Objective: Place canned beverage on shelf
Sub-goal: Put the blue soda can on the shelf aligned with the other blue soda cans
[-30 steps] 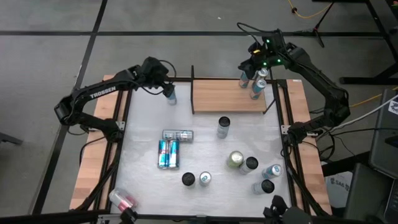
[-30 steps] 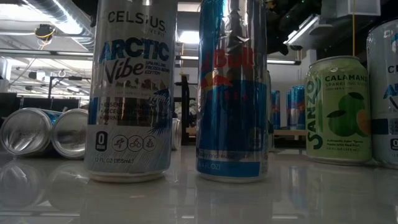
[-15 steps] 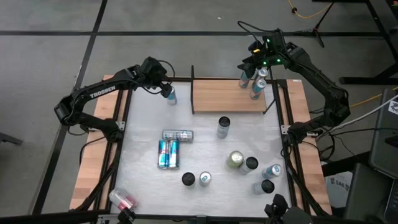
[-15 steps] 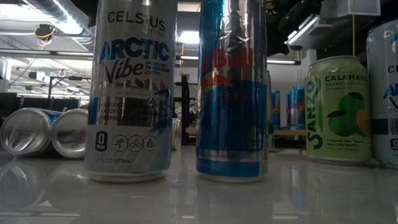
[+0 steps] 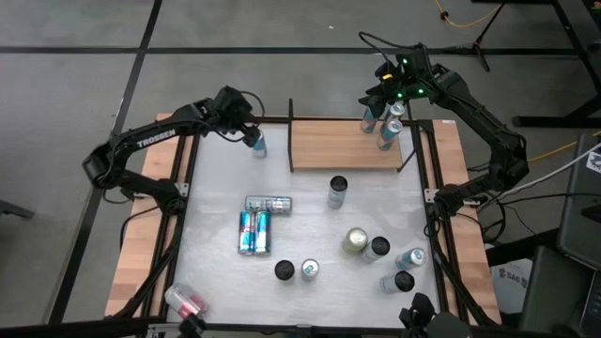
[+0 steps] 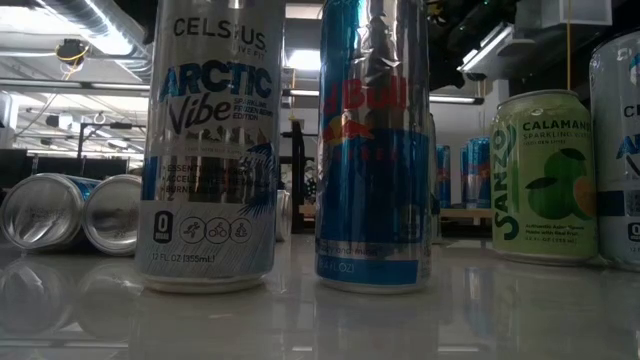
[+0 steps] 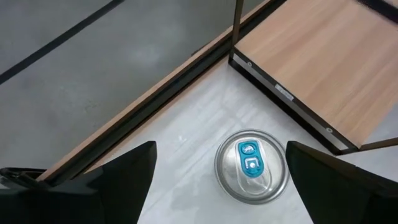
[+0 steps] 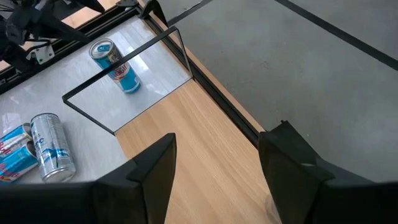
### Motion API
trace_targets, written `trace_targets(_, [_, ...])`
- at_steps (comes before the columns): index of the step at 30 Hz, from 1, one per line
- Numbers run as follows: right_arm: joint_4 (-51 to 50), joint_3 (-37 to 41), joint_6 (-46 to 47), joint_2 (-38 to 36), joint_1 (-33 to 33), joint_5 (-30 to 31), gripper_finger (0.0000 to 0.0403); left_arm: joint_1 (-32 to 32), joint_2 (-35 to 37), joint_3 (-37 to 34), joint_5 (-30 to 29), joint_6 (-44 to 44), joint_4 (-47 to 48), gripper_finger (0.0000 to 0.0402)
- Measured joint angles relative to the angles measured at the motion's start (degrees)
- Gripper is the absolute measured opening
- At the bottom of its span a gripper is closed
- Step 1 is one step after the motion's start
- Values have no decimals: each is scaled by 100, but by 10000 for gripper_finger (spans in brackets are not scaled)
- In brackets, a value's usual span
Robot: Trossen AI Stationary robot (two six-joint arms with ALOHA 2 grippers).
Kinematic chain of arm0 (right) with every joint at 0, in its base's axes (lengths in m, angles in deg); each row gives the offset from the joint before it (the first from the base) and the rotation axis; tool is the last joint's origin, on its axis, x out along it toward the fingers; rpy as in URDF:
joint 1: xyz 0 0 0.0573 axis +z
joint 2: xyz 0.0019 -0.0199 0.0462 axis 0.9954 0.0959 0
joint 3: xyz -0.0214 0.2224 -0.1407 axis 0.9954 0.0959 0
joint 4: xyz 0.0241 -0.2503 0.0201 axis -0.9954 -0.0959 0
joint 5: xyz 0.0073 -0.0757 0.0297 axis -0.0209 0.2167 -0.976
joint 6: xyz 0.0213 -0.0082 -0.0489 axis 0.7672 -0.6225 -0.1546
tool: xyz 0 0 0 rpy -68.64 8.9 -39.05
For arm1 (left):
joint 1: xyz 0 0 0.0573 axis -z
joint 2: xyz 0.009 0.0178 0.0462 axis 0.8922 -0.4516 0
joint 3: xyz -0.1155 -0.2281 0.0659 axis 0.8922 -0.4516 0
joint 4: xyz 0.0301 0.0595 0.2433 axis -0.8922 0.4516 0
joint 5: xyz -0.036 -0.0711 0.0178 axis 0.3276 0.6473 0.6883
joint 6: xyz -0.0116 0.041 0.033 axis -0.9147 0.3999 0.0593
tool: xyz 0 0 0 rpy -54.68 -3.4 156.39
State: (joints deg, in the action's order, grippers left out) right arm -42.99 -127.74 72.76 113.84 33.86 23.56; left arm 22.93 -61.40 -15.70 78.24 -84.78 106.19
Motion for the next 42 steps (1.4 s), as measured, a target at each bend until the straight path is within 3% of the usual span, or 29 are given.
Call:
trace_targets(18, [-2,0,-3,-2,2,-2,221,178,-837,2,28,-152,-26,354])
trace_targets(32, [-2,0,-3,-2,2,-2,221,423,-937,2,-249,-161,-22,353])
trace_targets(36, [-2,0,-3,-2,2,-2,221,518,-937,2,-606,-483,-22,340])
trace_targets(42, [-2,0,-3,-2,2,-2,221,519,-937,2,-680,-1045,-20,296])
